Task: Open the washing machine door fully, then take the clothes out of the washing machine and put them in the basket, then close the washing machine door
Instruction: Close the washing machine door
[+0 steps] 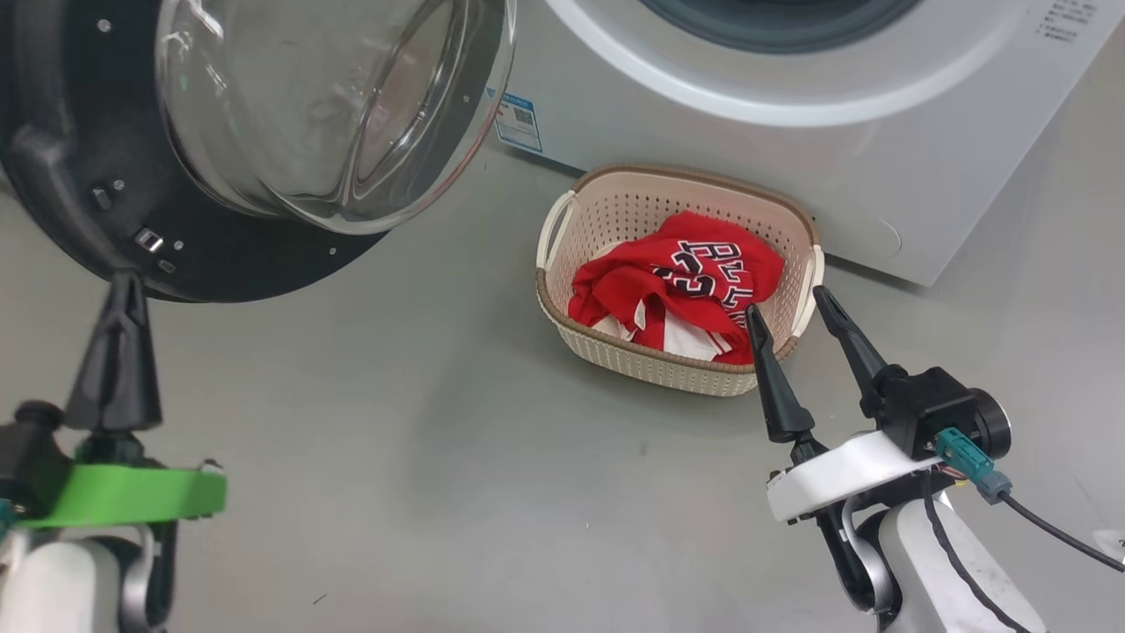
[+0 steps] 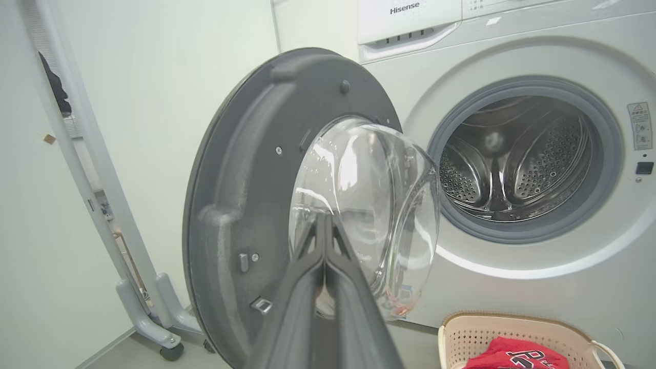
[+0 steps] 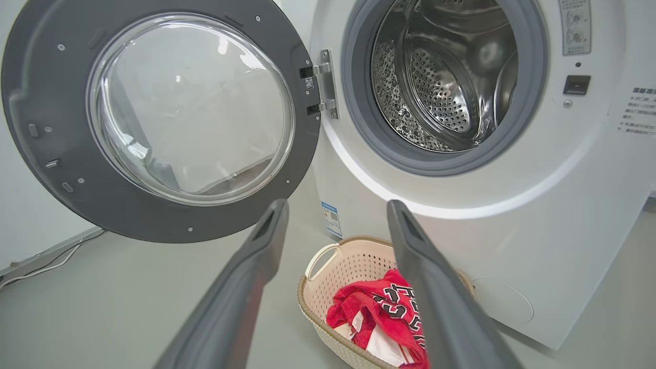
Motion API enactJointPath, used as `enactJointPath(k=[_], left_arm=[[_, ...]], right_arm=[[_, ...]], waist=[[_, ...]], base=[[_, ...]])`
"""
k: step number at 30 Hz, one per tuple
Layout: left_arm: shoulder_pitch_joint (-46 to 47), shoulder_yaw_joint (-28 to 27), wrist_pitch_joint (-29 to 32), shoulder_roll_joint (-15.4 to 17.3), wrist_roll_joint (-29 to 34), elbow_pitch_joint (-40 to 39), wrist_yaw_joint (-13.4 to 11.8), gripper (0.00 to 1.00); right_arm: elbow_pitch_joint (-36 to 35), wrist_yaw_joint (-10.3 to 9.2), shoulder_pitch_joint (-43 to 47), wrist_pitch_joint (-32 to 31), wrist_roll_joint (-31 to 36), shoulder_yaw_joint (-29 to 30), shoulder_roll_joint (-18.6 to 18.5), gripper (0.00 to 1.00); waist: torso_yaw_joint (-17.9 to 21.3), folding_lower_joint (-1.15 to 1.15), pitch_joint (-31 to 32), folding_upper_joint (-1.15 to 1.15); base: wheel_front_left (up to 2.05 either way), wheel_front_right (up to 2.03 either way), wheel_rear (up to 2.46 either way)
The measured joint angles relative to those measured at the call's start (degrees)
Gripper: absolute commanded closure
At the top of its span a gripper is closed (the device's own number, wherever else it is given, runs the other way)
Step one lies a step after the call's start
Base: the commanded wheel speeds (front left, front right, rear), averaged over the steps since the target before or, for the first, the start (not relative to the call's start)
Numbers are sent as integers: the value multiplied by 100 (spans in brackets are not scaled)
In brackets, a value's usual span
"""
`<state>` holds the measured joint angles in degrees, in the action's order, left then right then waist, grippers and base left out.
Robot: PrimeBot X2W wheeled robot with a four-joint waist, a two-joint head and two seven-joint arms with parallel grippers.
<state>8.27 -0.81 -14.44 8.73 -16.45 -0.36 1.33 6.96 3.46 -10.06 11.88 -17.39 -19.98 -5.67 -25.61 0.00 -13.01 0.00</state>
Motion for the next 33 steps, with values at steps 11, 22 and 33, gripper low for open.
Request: enactJointPath(k=[11,22,33], left_arm=[[1146,-1098,26,958,-170,-285,32,100],[2519,-2557,798,1131,-2147,891,-32,100],[3436,-3797,1788,1194,-3601,2732,-683,100]], right_arm=[[-122,-3,-205,-100,42,55,-167,0],[-182,0,-308,-151,70,36,-202,0],[-151,53,-364,-149,77,-80,-188,0]], waist=[[133,0,-538,0],[295,0,-795,0],[453,0,-733,0]], base=[[0,0,0],[0,0,0],[0,0,0]])
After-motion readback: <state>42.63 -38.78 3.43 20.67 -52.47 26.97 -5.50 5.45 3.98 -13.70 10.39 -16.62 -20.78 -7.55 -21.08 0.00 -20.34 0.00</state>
